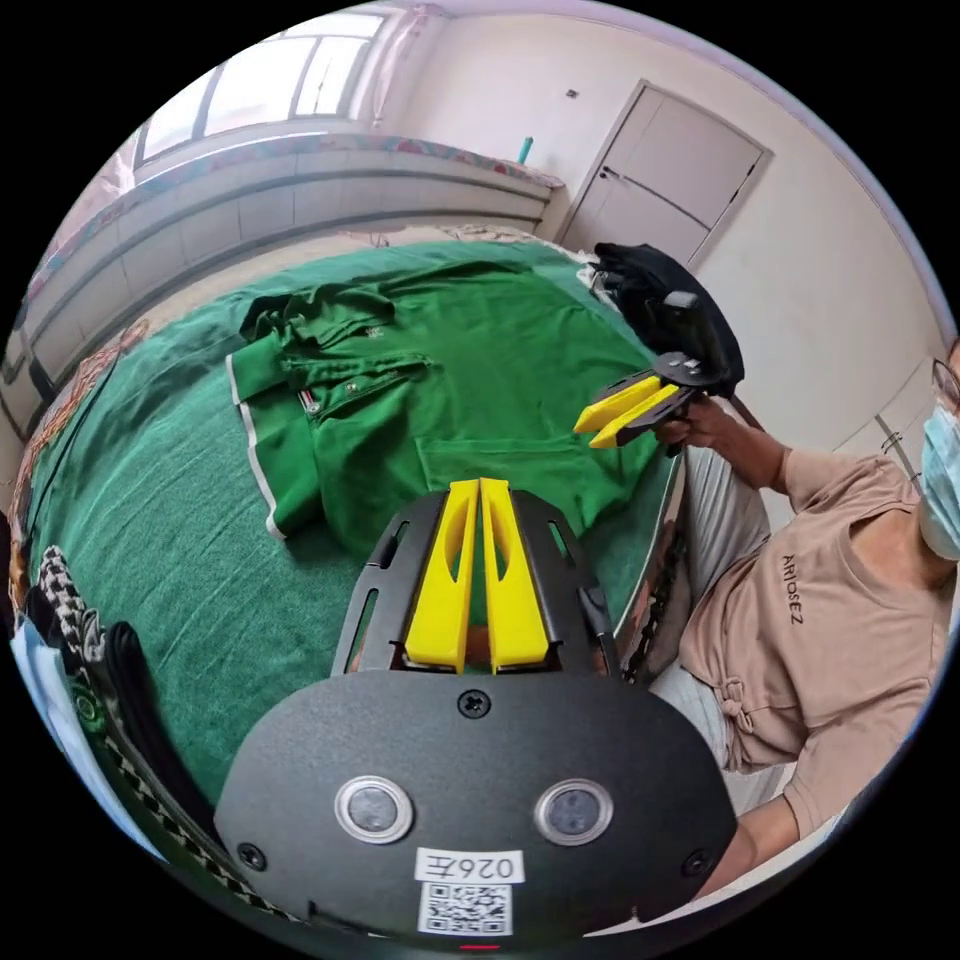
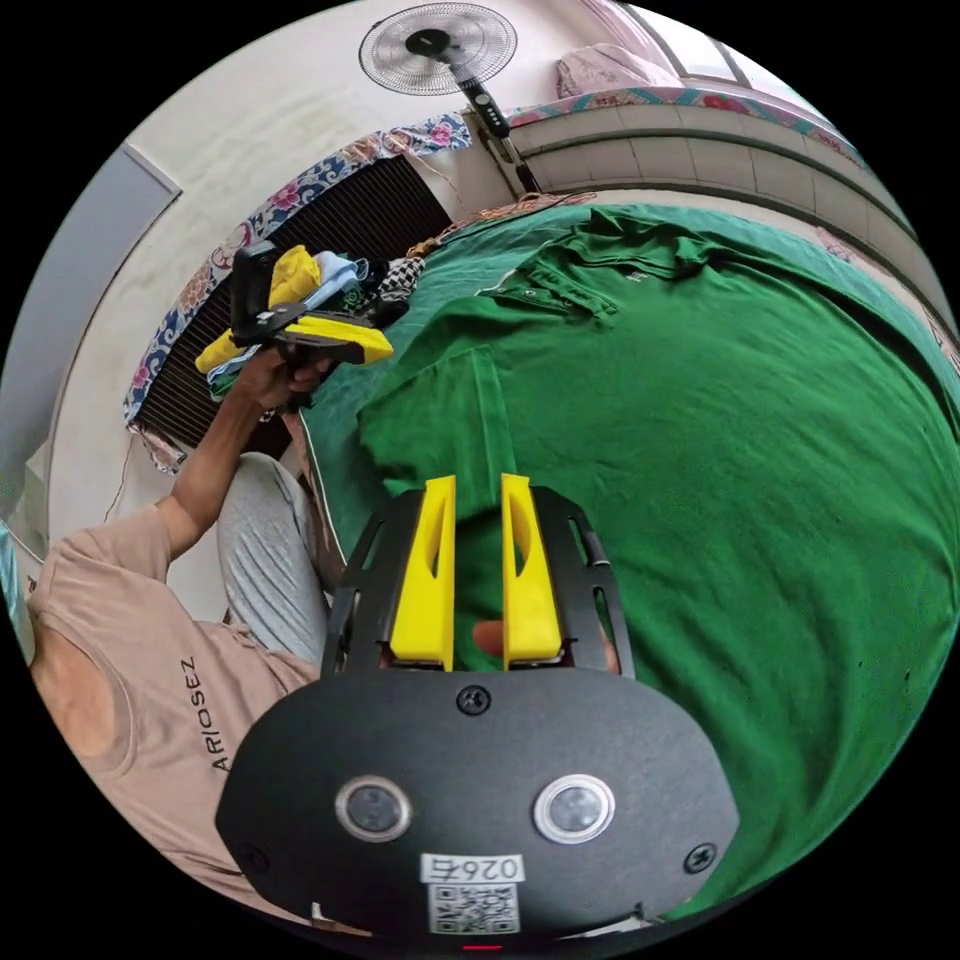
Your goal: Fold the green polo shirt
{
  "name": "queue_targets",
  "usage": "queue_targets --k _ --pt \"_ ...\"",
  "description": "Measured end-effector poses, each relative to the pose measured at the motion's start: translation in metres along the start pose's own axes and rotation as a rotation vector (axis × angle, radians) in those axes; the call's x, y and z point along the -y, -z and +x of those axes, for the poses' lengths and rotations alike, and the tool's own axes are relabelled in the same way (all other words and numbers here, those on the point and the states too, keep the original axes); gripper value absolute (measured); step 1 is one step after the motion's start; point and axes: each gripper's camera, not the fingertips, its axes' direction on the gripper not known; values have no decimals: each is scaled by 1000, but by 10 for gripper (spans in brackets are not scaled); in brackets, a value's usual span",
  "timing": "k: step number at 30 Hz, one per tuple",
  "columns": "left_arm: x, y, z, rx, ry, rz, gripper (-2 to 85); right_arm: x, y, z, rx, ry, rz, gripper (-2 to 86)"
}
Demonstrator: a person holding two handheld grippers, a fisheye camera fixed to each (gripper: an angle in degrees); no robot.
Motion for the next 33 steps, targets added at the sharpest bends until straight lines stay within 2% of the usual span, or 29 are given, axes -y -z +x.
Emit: queue_targets --k 2,3,6,9,14,16,20,25,30,33 --pt "11 -54 -14 59 5 -250 -9 -4 -31 -1 -71 30 -84 17" --pt "12 -67 -18 66 -2 -313 -9 -5 -39 0 -95 30 -108 17" --pt "15 -67 -30 -11 10 -290 -7 -14 -55 15 -38 -11 -107 17" --pt "2 -43 -36 3 32 -158 -7 -26 -58 23 -48 -25 -73 17" --pt "1 -9 -45 98 116 185 0 -48 -54 26 -62 -46 56 17" --pt "15 -16 -55 121 150 235 20 -50 -58 29 -109 -55 75 17" --pt "65 -50 -93 175 191 175 82 -32 -68 46 -210 -84 100 17" --pt "103 -91 -145 224 293 183 72 15 -102 72 -267 -72 83 17" --pt "125 -149 -197 243 382 60 116 65 -151 90 -282 -33 79 17" --pt "127 -180 -218 208 426 37 134 88 -189 105 -367 -47 47 17"
